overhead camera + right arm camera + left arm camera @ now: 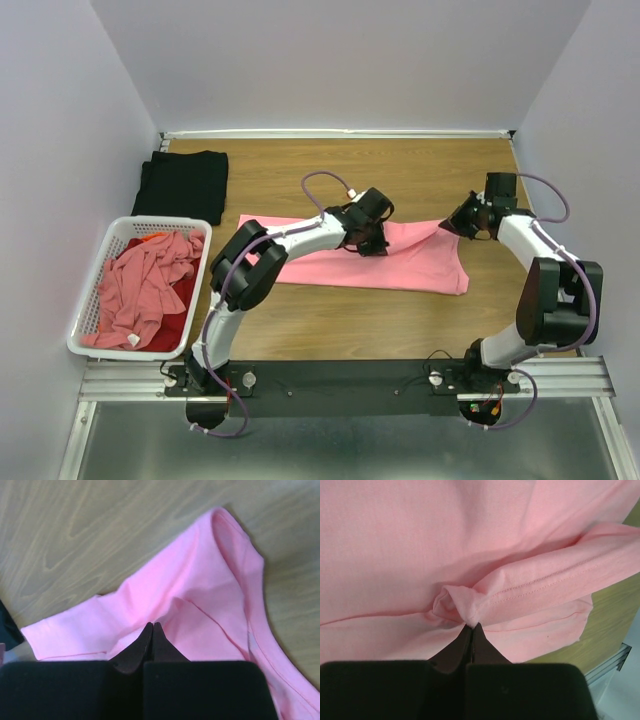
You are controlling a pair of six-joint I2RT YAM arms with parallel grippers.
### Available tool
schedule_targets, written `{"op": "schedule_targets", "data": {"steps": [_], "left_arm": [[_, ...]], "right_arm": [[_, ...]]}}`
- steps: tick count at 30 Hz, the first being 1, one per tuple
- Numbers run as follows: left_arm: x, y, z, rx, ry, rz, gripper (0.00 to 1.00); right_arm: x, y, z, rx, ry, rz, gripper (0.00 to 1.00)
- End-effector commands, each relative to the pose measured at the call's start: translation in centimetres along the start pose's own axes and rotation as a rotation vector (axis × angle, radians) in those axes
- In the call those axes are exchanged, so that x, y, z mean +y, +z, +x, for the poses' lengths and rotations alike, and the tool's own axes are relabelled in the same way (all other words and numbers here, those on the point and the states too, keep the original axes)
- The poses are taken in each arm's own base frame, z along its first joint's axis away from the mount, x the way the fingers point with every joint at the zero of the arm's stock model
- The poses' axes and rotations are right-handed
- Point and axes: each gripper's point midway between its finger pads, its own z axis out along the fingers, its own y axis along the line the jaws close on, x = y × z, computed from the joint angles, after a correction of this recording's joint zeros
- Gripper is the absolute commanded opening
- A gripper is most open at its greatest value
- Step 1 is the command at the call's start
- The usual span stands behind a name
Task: Fold and stack the t-shirts
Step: Fold the tshirt
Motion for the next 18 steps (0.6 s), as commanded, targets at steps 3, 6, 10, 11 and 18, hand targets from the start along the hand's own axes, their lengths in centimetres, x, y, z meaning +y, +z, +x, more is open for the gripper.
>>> {"op": "schedule_targets", "data": {"steps": [3,6,10,11,18], "left_arm": [[0.0,-2.6,0.1,-0.001,0.035,0.000,0.00],[0.2,-2.7,0.3,0.007,0.042,-0.004,0.00],[0.6,-2.8,0.6,0.014,0.046,-0.009,0.00],[0.7,-2.8,0.7,0.015,0.046,-0.011,0.00],[1.6,-2.5,1.4,0.035,0.049,-0.024,0.00]], "right_arm": [[-3.1,-0.3,2.4,0.022,0.015,0.087,0.01],[-3.4,-0.4,3.2,0.038,0.022,0.088,0.01],[-3.7,-0.9,3.5,0.029,0.019,0.092,0.01],[-3.8,-0.9,3.6,0.031,0.018,0.095,0.01],[-5.3,-1.0,5.1,0.056,0.024,0.128,0.01]]}}
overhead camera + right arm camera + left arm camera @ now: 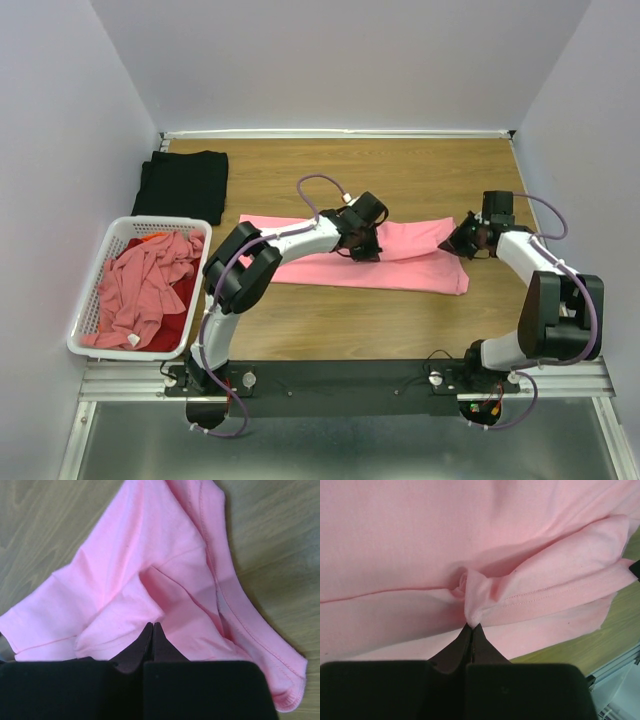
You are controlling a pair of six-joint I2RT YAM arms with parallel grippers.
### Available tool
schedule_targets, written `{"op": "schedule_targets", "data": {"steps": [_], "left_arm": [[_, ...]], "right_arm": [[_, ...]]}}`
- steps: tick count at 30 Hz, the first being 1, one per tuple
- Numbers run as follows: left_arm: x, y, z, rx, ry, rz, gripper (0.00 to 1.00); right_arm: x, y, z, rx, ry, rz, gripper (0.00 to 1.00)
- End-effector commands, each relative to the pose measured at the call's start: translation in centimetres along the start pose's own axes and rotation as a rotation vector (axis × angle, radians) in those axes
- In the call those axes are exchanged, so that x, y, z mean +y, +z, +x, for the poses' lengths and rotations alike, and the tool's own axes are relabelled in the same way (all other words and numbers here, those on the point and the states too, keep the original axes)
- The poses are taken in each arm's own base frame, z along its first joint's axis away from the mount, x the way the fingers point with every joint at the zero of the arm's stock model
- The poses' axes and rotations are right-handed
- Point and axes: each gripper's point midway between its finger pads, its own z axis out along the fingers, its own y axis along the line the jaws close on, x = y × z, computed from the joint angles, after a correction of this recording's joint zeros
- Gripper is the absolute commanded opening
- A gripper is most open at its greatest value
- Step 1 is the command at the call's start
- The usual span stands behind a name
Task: Fold and stack the t-shirts
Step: Fold the tshirt
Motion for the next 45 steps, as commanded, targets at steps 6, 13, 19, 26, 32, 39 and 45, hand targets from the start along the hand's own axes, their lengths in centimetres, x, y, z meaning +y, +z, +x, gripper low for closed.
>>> {"op": "schedule_targets", "data": {"steps": [6,13,19,26,32,39,45], "left_arm": [[0.5,-0.3,1.0,0.034,0.017,0.005,0.00],[0.0,-1.0,0.8,0.024,0.030,0.023,0.20],[-0.4,-4.4,-1.0,-0.069,0.058,0.008,0.41],[-1.9,-5.0,-3.5,-0.166,0.174,-0.002,0.27],[-4.0,-1.9,-2.8,-0.124,0.239,0.034,0.15],[-0.1,2.3,-2.1,-0.091,0.210,-0.062,0.11],[4.8,4.0,-2.3,-0.077,0.180,-0.170,0.10]], "right_arm": [[-3.3,0.8,2.0,0.031,0.013,0.102,0.01],[-3.2,0.5,2.0,0.031,-0.014,0.099,0.21],[-1.0,-2.1,-0.1,-0.036,-0.070,0.056,0.42],[2.6,-2.0,-0.1,0.029,-0.112,-0.096,0.42],[2.5,0.8,0.9,0.076,-0.093,-0.113,0.35],[-1.9,4.3,0.9,0.051,-0.076,0.062,0.32],[-4.7,4.1,0.4,-0.015,-0.065,0.188,0.32]]}}
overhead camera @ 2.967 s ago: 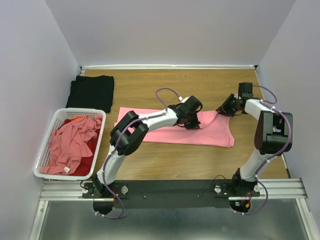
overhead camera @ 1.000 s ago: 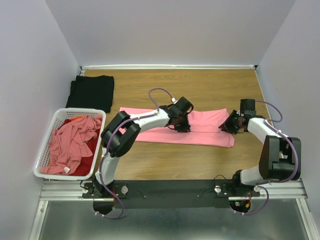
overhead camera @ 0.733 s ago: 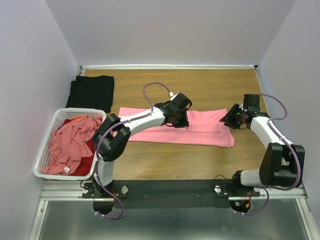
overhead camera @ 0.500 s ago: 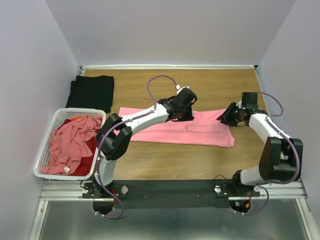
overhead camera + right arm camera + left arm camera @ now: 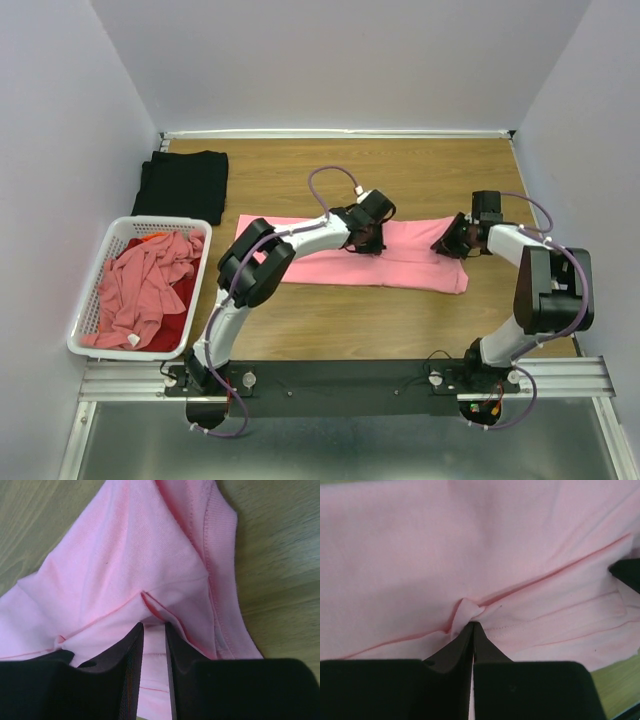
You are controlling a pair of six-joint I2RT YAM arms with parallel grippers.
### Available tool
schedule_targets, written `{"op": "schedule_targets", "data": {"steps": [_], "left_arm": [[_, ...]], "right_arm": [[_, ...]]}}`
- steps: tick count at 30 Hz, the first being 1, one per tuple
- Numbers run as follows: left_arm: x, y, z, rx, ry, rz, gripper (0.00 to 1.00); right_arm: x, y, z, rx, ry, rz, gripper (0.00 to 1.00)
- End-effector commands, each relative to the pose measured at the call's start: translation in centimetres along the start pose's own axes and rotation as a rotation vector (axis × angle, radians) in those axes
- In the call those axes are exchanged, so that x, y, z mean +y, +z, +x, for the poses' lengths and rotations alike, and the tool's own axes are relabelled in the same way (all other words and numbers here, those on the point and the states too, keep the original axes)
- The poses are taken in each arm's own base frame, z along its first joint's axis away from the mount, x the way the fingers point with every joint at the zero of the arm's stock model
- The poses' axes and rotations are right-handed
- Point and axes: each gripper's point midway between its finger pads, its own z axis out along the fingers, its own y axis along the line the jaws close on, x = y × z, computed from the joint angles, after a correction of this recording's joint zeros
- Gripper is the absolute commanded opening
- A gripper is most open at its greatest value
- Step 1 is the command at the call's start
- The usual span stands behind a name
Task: Fold and stack the t-shirts
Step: Fold the tshirt
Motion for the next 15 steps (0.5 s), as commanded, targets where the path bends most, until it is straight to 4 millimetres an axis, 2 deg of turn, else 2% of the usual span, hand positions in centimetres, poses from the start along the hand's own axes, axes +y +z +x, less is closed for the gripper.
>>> {"op": "schedule_targets", "data": {"steps": [1,3,4,6,7,8,9,10,11,13,14,15], "left_arm": [[4.1,0.5,-0.1,-0.016,0.006,-0.117,0.10],[3.3,-0.6,-0.9,-0.041,0.008,-0.096,0.14],[2.6,-1.7,-1.7,-0.062,0.008,-0.079,0.17],[2.0,-3.3,-3.0,-0.100,0.019,-0.073,0.27],[1.4,-5.0,-4.5,-0.150,0.019,-0.069,0.29],[1.3,-6.0,-5.2,-0.177,0.033,-0.072,0.32],[1.5,-6.9,-5.8,-0.195,0.041,-0.084,0.36],[1.6,-8.8,-7.2,-0.250,0.051,-0.099,0.38],[2.2,-9.5,-7.5,-0.262,0.057,-0.120,0.43],[3.3,-11.6,-8.7,-0.305,0.055,-0.144,0.44],[5.5,-11.7,-8.9,-0.311,0.043,-0.194,0.45],[6.9,-12.0,-9.0,-0.312,0.052,-0.222,0.49]], "right_arm": [[-2.9,-0.1,-0.4,-0.078,-0.004,0.132,0.32],[-2.6,-0.6,-0.4,-0.081,-0.009,0.116,0.33],[-2.0,-1.2,-0.8,-0.099,-0.016,0.098,0.34],[-1.0,-2.3,-1.1,-0.100,-0.036,0.080,0.36],[-0.4,-2.7,-1.1,-0.101,-0.058,0.073,0.39],[0.3,-3.6,-1.3,-0.118,-0.075,0.061,0.40],[0.5,-4.1,-0.8,-0.102,-0.087,0.070,0.42],[1.5,-4.9,-0.9,-0.119,-0.113,0.064,0.50],[1.6,-5.2,0.1,-0.093,-0.123,0.080,0.54],[2.0,-5.7,1.2,-0.079,-0.134,0.093,0.58],[2.3,-5.7,2.1,-0.071,-0.136,0.100,0.59],[2.5,-6.2,2.7,-0.070,-0.135,0.099,0.59]]}}
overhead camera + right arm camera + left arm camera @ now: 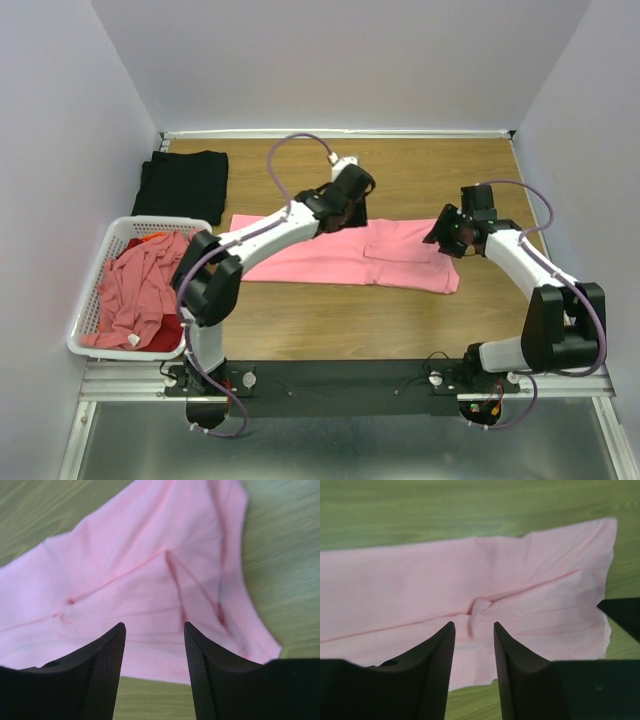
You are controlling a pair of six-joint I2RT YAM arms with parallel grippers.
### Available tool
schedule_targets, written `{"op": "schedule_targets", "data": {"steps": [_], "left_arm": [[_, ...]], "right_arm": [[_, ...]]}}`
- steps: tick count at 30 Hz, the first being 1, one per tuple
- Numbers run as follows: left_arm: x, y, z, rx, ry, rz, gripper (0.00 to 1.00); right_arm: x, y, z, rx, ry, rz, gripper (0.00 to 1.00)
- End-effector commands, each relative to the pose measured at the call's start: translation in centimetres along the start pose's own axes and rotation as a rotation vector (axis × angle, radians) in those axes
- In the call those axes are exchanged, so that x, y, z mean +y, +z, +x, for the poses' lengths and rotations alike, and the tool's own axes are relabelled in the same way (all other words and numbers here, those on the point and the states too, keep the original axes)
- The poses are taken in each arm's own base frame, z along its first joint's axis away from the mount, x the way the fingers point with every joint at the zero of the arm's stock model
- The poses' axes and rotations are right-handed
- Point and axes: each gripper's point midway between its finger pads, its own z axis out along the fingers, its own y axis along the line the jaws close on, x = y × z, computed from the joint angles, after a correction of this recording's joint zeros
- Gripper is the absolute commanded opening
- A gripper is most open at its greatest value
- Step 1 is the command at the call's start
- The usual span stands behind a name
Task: Fold and stack the t-shirts
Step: Fold the tshirt
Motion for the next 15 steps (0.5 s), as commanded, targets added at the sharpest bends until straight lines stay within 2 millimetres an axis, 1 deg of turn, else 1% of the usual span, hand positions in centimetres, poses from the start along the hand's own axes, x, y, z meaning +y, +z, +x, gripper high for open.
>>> {"op": "schedule_targets", "data": {"steps": [1,3,4,5,6,7,8,11,12,15], "left_arm": [[8.1,-2.2,-2.8,-0.089,0.017,-0.205,0.49],[11.2,-2.1,-2.3,-0.074,0.019,-0.263,0.50],[12.7,-2.2,-2.2,-0.071,0.009,-0.285,0.54],[15.5,-1.8,-1.2,-0.043,-0.001,-0.332,0.55],[17.1,-1.7,-0.8,-0.032,-0.001,-0.361,0.55],[18.4,-1.7,-0.4,-0.023,-0.002,-0.386,0.55],[20.6,-1.5,0.4,-0.005,-0.015,-0.423,0.55],[23.3,-1.1,2.0,0.050,-0.014,-0.471,0.52],[24.2,-1.1,2.2,0.061,-0.021,-0.490,0.50],[25.9,-0.9,3.1,0.083,-0.028,-0.525,0.47]], "right_arm": [[0.4,-1.6,3.1,0.041,-0.005,0.069,0.59],[1.0,-1.9,4.1,0.051,-0.002,0.055,0.59],[1.1,-1.8,4.6,0.061,0.000,0.056,0.59],[1.5,-1.6,5.5,0.078,-0.003,0.052,0.59],[1.5,-1.2,6.0,0.096,-0.004,0.062,0.59],[1.3,-0.9,6.0,0.090,-0.008,0.085,0.59],[1.3,-0.6,6.2,0.091,0.000,0.092,0.59],[0.7,0.5,6.6,0.100,0.021,0.124,0.58],[0.4,0.9,6.3,0.081,0.019,0.143,0.57],[-0.5,2.1,6.2,0.072,0.022,0.189,0.57]]}}
